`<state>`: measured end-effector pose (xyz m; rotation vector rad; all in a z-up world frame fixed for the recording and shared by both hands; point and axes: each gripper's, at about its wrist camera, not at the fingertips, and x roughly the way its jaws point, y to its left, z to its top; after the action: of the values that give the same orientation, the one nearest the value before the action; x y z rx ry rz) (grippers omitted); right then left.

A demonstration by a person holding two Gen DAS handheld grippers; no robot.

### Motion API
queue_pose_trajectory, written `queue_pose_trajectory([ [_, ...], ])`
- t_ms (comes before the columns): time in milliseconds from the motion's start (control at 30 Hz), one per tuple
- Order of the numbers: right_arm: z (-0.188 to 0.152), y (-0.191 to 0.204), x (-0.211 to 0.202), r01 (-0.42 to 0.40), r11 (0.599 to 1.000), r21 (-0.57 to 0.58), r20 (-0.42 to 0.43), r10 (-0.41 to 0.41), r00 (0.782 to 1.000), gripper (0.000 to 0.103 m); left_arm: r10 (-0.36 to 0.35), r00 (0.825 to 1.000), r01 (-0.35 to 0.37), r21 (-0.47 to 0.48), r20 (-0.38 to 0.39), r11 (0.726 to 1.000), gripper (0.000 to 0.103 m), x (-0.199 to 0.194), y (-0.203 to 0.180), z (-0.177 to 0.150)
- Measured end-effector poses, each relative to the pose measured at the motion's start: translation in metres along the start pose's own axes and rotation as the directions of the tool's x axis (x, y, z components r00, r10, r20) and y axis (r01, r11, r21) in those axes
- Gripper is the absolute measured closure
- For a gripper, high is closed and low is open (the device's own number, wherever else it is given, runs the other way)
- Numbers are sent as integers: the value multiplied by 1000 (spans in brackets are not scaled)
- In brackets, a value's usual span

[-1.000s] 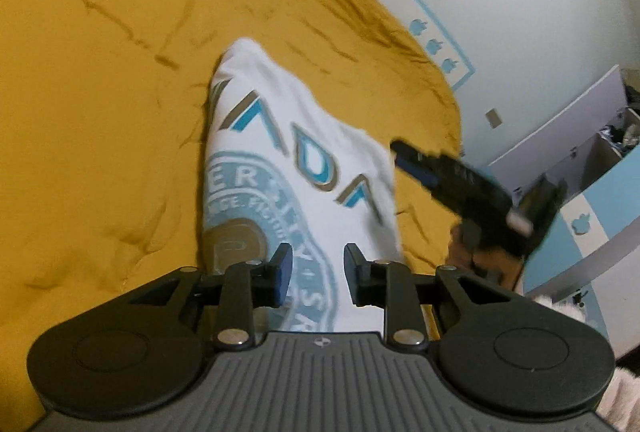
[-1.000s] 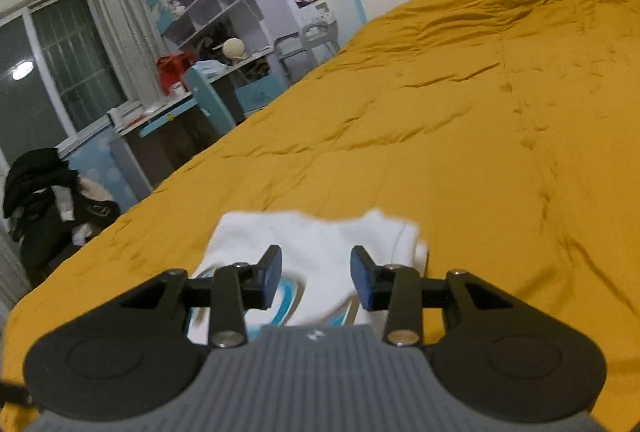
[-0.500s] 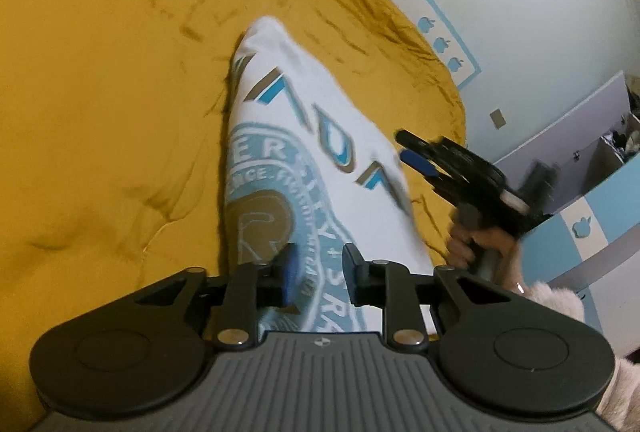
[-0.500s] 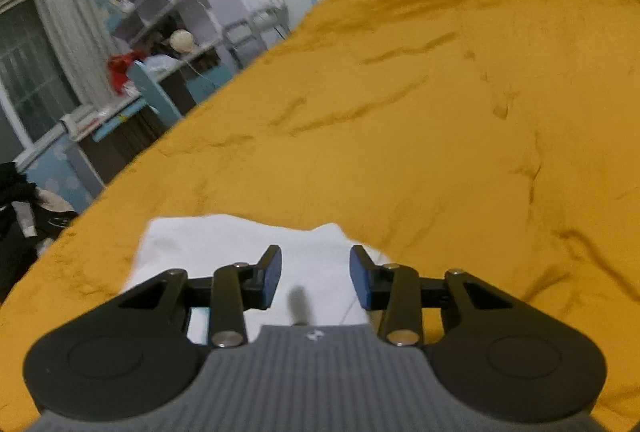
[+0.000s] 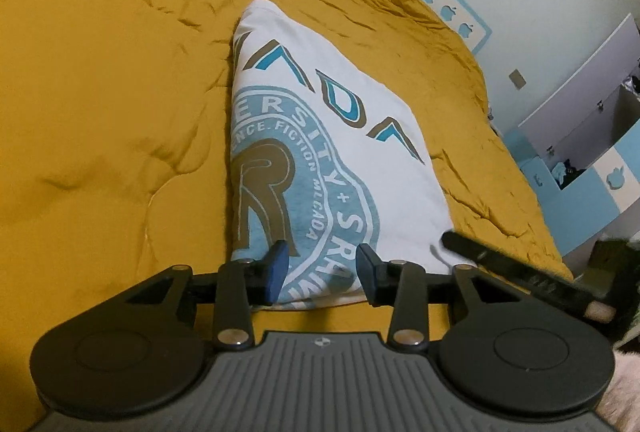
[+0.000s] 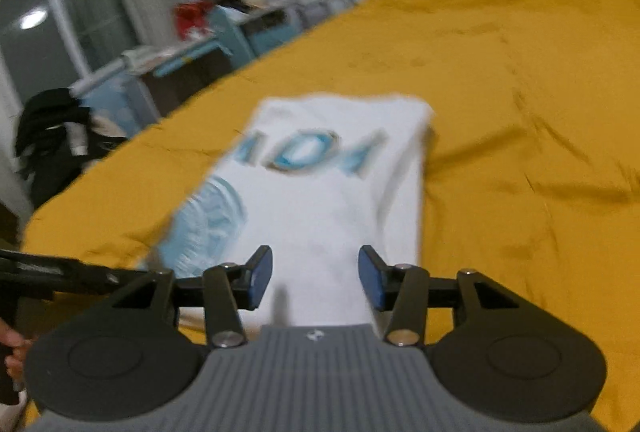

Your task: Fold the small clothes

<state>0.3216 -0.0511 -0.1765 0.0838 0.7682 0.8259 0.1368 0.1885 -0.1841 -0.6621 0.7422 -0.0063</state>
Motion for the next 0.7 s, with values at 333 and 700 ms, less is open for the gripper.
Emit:
queue_pose_trajectory([
  [333,-4,-5,2,22,998,51,-30,-20,999,59,-10,1000,10,-48,-1,999,57,-3,3,2],
  [700,10,62,-66,157,987,-21,28,-156,987,30,89,995,-90,25,43,996,52,-58,-54,-6],
])
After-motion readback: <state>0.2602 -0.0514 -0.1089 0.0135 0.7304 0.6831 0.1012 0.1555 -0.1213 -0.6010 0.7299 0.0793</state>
